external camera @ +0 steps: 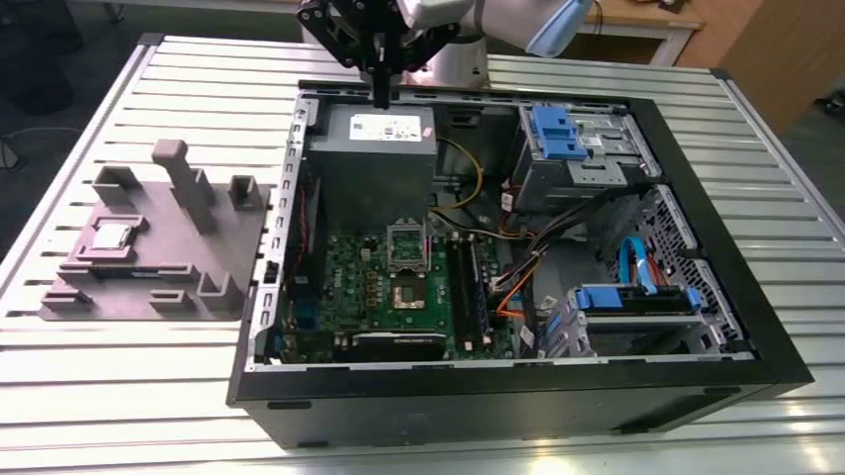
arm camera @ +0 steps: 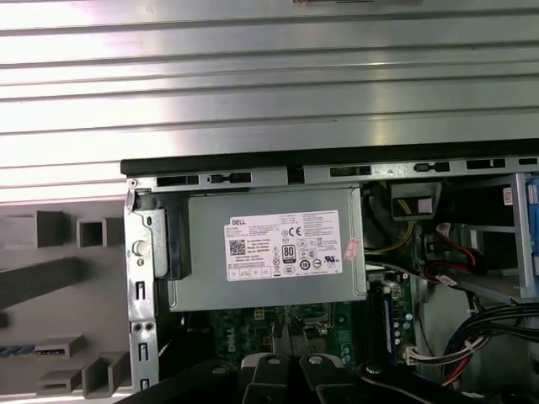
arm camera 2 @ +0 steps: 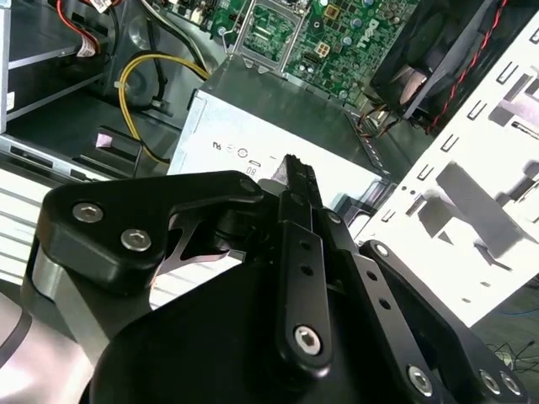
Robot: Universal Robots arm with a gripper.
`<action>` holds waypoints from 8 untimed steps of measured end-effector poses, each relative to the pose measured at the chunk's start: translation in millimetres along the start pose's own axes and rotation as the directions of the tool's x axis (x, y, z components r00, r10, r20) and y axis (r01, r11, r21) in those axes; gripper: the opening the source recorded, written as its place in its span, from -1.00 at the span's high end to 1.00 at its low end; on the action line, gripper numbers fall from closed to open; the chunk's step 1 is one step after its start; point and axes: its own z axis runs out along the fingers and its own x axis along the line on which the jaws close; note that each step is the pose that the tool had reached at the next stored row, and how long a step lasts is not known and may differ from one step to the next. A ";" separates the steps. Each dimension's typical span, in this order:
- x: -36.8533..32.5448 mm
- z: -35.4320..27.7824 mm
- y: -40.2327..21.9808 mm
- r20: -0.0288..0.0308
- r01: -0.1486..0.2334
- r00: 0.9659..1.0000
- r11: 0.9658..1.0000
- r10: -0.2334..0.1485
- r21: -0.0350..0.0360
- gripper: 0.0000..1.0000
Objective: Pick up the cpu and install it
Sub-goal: 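Reach for the cpu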
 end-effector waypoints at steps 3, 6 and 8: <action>1.3 0.1 -0.1 0.000 0.000 1.000 1.000 0.000 0.000 0.80; 2.7 0.3 -0.2 0.000 0.000 1.000 1.000 0.000 0.000 0.80; 3.6 0.4 -0.3 0.000 0.000 1.000 1.000 0.000 0.000 0.80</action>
